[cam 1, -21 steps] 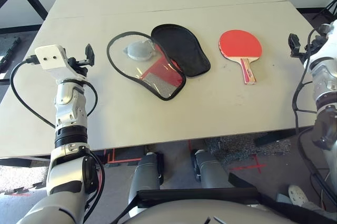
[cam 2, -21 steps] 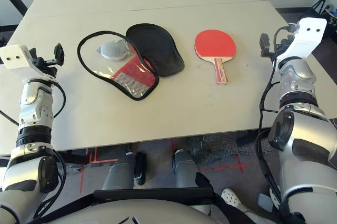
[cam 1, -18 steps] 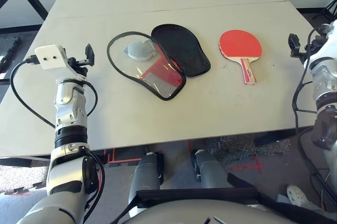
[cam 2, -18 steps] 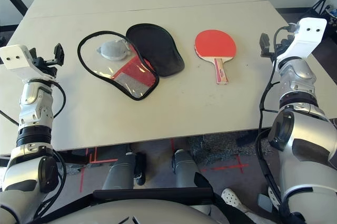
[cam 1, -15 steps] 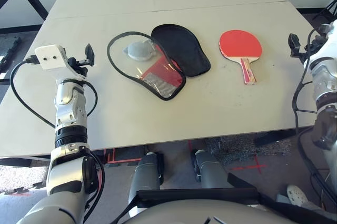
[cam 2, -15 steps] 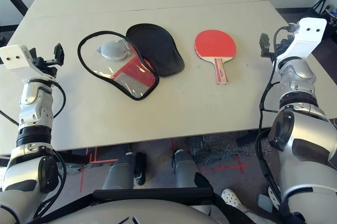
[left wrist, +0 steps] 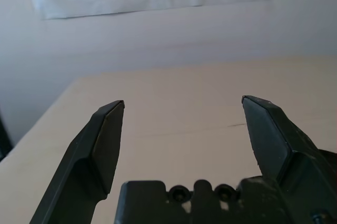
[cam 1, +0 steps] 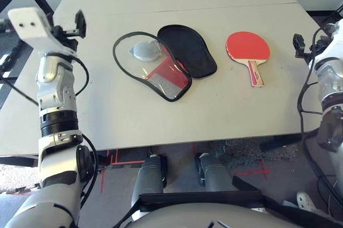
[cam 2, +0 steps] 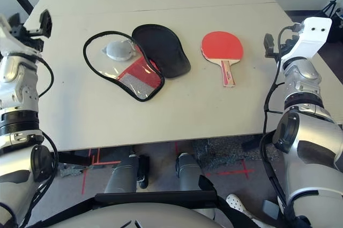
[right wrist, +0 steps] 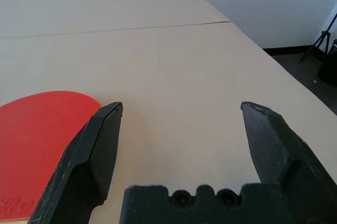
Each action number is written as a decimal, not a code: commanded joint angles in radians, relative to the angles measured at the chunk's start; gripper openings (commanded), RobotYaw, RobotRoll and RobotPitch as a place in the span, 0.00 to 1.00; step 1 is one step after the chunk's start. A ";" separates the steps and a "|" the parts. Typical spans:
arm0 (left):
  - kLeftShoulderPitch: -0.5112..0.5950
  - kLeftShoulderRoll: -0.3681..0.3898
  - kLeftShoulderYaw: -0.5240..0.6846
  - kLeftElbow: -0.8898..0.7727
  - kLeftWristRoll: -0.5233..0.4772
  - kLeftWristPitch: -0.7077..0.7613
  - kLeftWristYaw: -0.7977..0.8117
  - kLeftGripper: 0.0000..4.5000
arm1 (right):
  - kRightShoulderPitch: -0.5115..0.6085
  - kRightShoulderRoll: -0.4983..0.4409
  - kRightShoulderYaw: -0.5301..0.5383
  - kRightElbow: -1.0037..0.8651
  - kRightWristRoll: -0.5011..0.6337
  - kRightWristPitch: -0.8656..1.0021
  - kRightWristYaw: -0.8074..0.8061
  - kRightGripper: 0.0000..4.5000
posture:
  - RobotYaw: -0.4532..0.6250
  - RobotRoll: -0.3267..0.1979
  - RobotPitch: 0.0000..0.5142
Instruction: Store the ping-pong paddle in its case and zip it.
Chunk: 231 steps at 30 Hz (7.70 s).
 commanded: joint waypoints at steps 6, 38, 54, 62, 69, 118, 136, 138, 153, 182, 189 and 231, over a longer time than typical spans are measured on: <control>0.052 -0.031 -0.211 -0.225 -0.048 0.177 -0.218 1.00 | -0.002 0.018 0.033 -0.003 -0.017 0.030 0.049 0.99 | 0.41 0.62 0.26; 0.199 -0.062 -0.440 -0.312 0.083 0.250 -0.373 1.00 | -0.239 0.104 0.226 -0.376 -0.032 1.176 -0.080 0.99 | 0.39 0.62 0.30; 0.212 -0.033 -0.434 -0.308 0.122 0.236 -0.396 1.00 | -0.186 0.236 0.297 -0.451 -0.042 1.394 -0.118 0.99 | 0.41 0.62 0.31; 0.221 -0.024 -0.433 -0.321 0.130 0.237 -0.392 1.00 | -0.165 0.270 0.301 -0.433 -0.045 1.376 -0.147 0.99 | 0.42 0.62 0.33; 0.228 -0.024 -0.434 -0.326 0.137 0.237 -0.394 1.00 | -0.158 0.278 0.305 -0.450 -0.062 1.368 -0.176 0.54 | 0.43 0.62 0.33; 0.265 -0.011 -0.428 -0.375 0.155 0.246 -0.353 1.00 | -0.262 0.545 0.493 -0.331 -0.124 0.859 0.040 0.34 | 0.52 0.62 0.34; 0.260 -0.012 -0.424 -0.371 0.158 0.237 -0.354 1.00 | -0.286 0.525 0.413 -0.288 -0.085 0.899 0.053 0.99 | 0.52 0.62 0.33; 0.263 -0.003 -0.408 -0.376 0.150 0.239 -0.354 1.00 | -0.274 0.506 0.418 -0.320 -0.080 0.917 0.101 0.99 | 0.52 0.62 0.34; 0.277 0.126 -0.138 -0.374 0.077 0.268 -0.344 1.00 | -0.109 0.331 0.402 -0.571 -0.014 0.889 0.352 0.99 | 0.53 0.62 0.35; 0.198 0.112 -0.383 -0.274 0.213 0.200 -0.438 1.00 | -0.063 0.227 0.306 -0.541 0.053 0.808 0.334 0.99 | 0.48 0.62 0.35; -0.030 -0.160 -0.555 -0.154 0.268 0.204 -0.394 1.00 | -0.125 0.167 0.242 -0.399 0.063 0.752 0.321 0.99 | 0.47 0.62 0.35; 0.059 -0.099 -0.543 -0.205 0.309 0.197 -0.408 1.00 | -0.150 0.275 0.313 -0.218 0.056 0.933 0.576 0.99 | 0.49 0.62 0.41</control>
